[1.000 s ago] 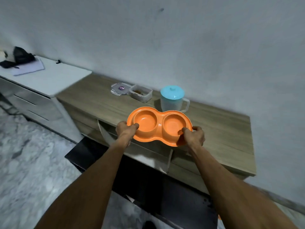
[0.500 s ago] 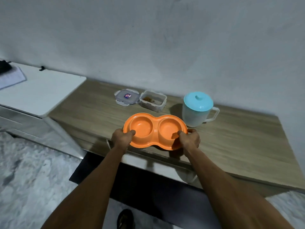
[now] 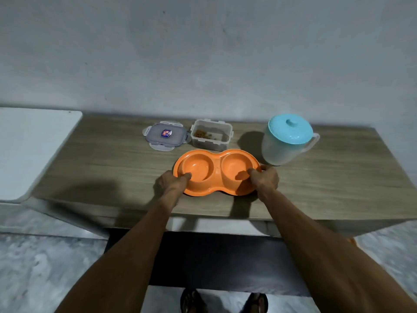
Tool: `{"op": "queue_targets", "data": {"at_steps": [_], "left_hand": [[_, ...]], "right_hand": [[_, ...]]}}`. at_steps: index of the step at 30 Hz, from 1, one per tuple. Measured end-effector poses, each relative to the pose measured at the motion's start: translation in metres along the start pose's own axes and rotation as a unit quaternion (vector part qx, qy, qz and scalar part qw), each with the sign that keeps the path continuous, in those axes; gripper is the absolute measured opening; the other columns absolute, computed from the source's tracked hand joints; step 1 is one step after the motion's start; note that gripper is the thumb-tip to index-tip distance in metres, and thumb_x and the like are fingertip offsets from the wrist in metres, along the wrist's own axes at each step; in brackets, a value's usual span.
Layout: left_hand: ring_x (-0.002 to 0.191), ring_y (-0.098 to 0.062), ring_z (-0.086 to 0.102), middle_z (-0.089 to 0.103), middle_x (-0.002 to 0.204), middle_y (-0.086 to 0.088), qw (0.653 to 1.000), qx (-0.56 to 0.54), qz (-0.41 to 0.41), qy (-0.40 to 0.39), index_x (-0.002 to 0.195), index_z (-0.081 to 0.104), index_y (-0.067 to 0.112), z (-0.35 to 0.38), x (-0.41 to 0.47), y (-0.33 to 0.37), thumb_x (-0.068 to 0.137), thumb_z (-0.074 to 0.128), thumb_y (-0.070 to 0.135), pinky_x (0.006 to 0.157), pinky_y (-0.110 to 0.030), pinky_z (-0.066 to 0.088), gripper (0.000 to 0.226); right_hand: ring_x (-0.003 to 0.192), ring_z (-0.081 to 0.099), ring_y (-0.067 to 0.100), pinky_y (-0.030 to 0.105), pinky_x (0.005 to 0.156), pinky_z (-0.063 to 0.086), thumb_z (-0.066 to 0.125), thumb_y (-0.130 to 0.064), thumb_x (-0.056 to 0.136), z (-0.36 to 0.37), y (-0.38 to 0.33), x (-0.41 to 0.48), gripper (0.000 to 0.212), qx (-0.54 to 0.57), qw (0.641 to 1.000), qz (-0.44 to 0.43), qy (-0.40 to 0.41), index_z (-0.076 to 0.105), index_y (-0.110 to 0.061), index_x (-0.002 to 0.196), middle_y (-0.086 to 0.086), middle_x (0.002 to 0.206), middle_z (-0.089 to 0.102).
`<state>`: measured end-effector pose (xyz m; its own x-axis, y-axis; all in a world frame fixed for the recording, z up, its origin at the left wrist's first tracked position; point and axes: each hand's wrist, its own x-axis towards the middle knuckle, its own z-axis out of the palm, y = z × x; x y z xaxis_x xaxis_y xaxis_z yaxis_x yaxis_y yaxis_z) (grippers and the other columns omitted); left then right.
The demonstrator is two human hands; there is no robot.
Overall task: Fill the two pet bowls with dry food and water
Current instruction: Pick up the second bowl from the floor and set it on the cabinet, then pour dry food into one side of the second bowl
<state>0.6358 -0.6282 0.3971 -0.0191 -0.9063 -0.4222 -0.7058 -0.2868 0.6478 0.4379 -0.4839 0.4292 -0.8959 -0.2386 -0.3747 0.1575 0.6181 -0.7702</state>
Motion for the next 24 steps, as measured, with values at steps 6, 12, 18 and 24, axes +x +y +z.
{"op": "queue_targets", "data": {"at_steps": [6,12,18,24], "left_hand": [[0.091,-0.032,0.068,0.075,0.098,-0.005,0.998,0.030,0.061,-0.017,0.098,0.071,0.022,-0.008,-0.002,0.012,0.057,0.063,0.068,0.084,-0.042,0.056,0.062],[0.081,-0.032,0.070,0.074,0.094,-0.005,0.994,0.056,0.080,-0.045,0.097,0.068,0.023,0.001,0.008,0.003,0.042,0.048,0.084,0.080,-0.043,0.057,0.085],[0.126,-0.035,0.049,0.052,0.137,-0.018,0.986,0.066,0.140,-0.061,0.135,0.051,0.006,-0.008,-0.010,0.012,0.072,0.069,0.067,0.097,-0.043,0.043,0.090],[0.140,-0.030,0.038,0.034,0.155,-0.005,0.931,0.226,0.274,-0.084,0.152,0.017,0.027,-0.006,-0.009,-0.014,0.056,0.066,0.080,0.104,-0.052,0.042,0.120]], "right_hand": [[0.118,0.058,0.034,0.044,0.100,0.047,0.071,-0.025,0.084,0.012,-0.005,0.009,0.049,-0.032,0.999,-0.006,0.018,0.061,-0.006,0.128,0.016,0.127,0.063],[0.114,0.058,0.036,0.048,0.098,0.050,0.069,-0.036,0.082,0.017,0.005,0.011,0.051,-0.092,0.995,0.006,0.027,0.062,-0.006,0.122,0.018,0.125,0.061],[0.126,0.044,0.037,0.046,0.105,0.039,0.056,-0.040,0.092,0.026,-0.037,-0.002,0.049,-0.144,0.975,-0.149,0.079,0.058,-0.005,0.125,0.019,0.135,0.048],[0.098,0.065,0.035,0.048,0.085,0.057,0.057,-0.058,0.081,0.077,-0.076,0.047,0.057,-0.117,0.986,-0.120,-0.011,0.068,-0.006,0.100,0.017,0.109,0.066]]}}
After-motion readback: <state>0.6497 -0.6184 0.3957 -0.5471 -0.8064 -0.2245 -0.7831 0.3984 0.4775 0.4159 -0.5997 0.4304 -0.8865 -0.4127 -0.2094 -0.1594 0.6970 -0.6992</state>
